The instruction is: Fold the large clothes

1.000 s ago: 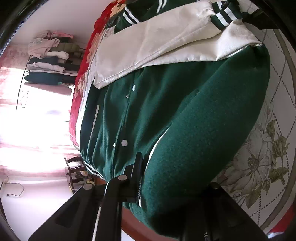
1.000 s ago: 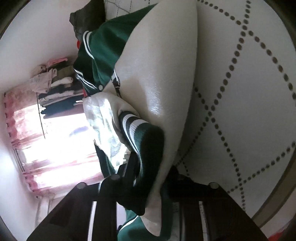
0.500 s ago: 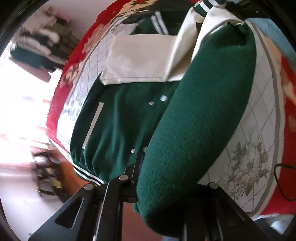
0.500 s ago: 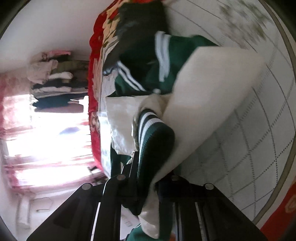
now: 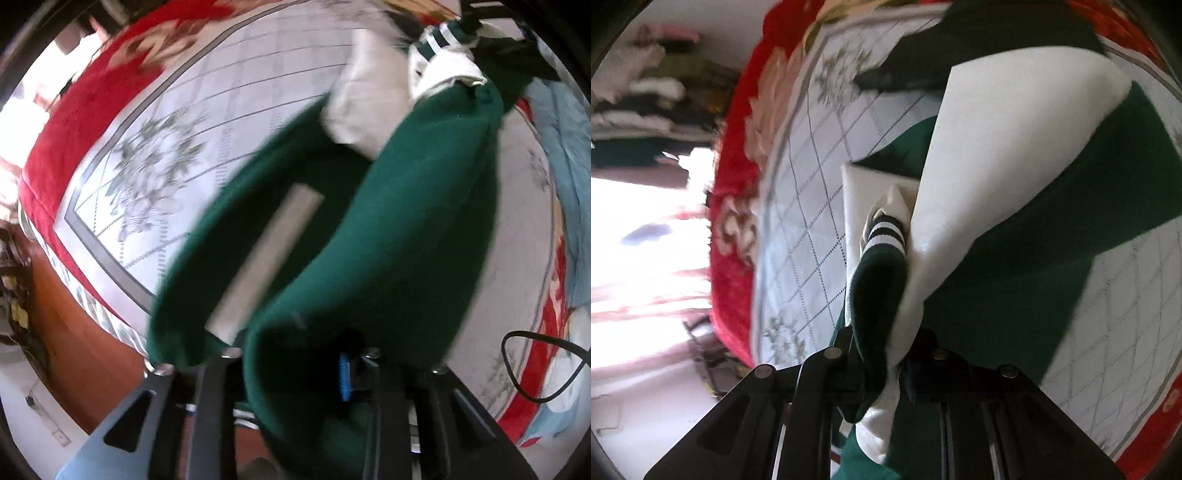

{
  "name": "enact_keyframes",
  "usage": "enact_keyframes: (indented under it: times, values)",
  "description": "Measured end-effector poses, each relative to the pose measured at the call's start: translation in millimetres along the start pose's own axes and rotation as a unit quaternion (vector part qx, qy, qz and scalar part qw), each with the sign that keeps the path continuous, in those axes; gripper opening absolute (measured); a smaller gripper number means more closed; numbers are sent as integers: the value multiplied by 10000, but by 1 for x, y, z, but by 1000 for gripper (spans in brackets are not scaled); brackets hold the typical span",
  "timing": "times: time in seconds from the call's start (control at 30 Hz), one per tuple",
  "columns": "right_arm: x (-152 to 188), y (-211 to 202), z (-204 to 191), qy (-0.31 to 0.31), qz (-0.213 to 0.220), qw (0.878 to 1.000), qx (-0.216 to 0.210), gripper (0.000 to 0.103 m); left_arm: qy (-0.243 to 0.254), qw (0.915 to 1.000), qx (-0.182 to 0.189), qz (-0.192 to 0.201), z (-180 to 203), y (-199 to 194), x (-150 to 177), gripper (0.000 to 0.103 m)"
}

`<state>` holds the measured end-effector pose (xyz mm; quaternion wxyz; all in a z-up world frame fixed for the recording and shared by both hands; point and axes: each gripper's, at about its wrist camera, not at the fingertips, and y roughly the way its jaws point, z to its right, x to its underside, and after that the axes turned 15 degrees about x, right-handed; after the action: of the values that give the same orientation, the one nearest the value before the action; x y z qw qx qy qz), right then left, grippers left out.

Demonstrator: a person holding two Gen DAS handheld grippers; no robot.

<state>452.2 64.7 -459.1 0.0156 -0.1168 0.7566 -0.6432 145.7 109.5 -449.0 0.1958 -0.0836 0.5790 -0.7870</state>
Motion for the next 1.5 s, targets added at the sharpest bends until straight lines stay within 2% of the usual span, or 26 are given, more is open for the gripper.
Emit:
enact_keyframes:
  times: [0.1, 0.17, 0.23, 0.3, 0.37, 0.43, 0.5, 0.57, 0.63, 0.67, 0.77, 0.87, 0.93, 1.0, 1.03, 1.07, 1.13, 1.17, 1.27, 1.37, 1.43, 1.5]
  values:
    - [-14, 30, -31, 98, -368, 9993, 62, 25, -429, 9991, 36, -12, -49, 3, -11, 51]
    - [-20, 44, -43, 175, -568, 9979, -260, 38, -668, 9977, -51, 111, -73, 0, -15, 57]
    - [-31, 47, -58, 95, -650, 9946, -797, 39, -1003, 9945, -227, 224, -98, -4, -16, 60]
    - [-35, 38, -64, -159, -666, 9898, -1249, 45, -1278, 9910, -292, 272, -115, -8, -13, 60]
    - [-32, 25, -54, -358, -577, 9880, -1385, 62, -1390, 9890, -395, 305, -122, -14, -9, 62]
    - [-25, 5, -24, -480, -348, 9888, -1370, 71, -1415, 9878, -498, 425, -118, -23, -3, 73]
    - [-12, -17, 25, -497, 135, 9936, -1006, 78, -1331, 9884, -528, 506, -106, -29, -1, 85]
    - [1, -29, 76, -402, 546, 9965, -494, 84, -1235, 9892, -532, 590, -89, -30, -2, 92]
    - [8, -21, 137, -129, 670, 9977, 0, 87, -1139, 9902, -504, 634, -70, -25, -7, 99]
    - [8, -7, 163, 11, 562, 9984, 11, 87, -1088, 9910, -496, 609, -67, -23, -13, 100]
    - [-2, 37, 207, 237, 386, 9985, -299, 88, -979, 9928, -518, 462, -49, -3, -28, 100]
    - [-24, 87, 229, 426, 168, 9925, -1132, 89, -920, 9930, -606, 433, -37, 13, -39, 100]
    - [-36, 106, 233, 609, 147, 9837, -1683, 99, -878, 9929, -670, 447, -28, 19, -46, 100]
    - [-43, 102, 234, 699, 419, 9777, -1935, 93, -882, 9925, -707, 467, -22, 21, -51, 100]
    - [-43, 102, 235, 724, 400, 9755, -2040, 61, -888, 9923, -727, 462, -19, 21, -53, 100]
    - [-39, 101, 239, 783, 377, 9729, -2143, 36, -861, 9922, -779, 451, -15, 21, -54, 100]
    - [-28, 94, 246, 962, 489, 9712, -2124, 22, -807, 9922, -849, 416, -11, 21, -56, 100]
    - [-19, 86, 254, 1180, 594, 9690, -2086, 18, -836, 9921, -852, 387, -9, 20, -56, 100]
    - [22, 61, 291, 2130, 939, 9488, -2135, 15, -715, 9918, -949, 463, -2, 8, -54, 100]
    - [94, 43, 356, 3374, 1142, 9109, -2085, 15, -718, 9918, -939, 484, 5, -2, -52, 100]
    - [165, 34, 407, 4302, 1209, 8757, -1826, 15, -743, 9918, -891, 534, 9, -10, -47, 100]
    - [225, 27, 440, 4848, 1102, 8548, -1492, 15, -763, 9912, -921, 572, 7, -16, -43, 100]
